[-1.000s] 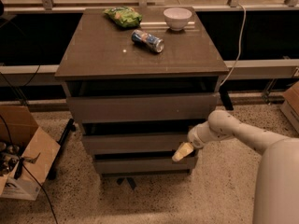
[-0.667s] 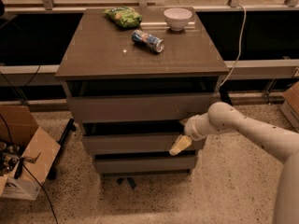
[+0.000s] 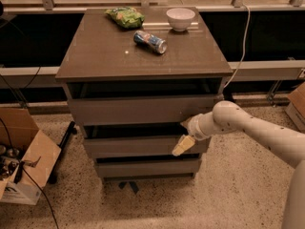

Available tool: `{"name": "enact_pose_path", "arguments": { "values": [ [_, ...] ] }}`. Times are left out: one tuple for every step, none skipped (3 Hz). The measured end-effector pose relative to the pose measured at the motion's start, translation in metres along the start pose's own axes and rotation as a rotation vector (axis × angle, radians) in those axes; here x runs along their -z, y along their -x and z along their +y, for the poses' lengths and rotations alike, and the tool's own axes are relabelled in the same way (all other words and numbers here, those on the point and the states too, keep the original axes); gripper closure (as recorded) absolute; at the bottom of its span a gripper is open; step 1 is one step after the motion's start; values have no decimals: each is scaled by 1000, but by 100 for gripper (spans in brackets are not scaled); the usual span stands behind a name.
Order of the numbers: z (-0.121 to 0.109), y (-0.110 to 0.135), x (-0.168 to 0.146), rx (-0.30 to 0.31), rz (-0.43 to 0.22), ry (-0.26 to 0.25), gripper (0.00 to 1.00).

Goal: Open middle drawer

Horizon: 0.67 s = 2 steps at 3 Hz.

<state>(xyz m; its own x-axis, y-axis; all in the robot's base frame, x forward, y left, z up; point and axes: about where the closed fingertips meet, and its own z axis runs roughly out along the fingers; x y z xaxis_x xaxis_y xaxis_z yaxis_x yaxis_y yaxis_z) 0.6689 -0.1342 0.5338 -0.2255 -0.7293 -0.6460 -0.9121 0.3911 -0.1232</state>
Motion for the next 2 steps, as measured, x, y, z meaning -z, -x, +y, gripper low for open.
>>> {"name": "enact_pose_path", "arguments": {
  "values": [
    [1, 0, 0, 0, 0, 0, 0],
    [1, 0, 0, 0, 0, 0, 26]
  ]
}}
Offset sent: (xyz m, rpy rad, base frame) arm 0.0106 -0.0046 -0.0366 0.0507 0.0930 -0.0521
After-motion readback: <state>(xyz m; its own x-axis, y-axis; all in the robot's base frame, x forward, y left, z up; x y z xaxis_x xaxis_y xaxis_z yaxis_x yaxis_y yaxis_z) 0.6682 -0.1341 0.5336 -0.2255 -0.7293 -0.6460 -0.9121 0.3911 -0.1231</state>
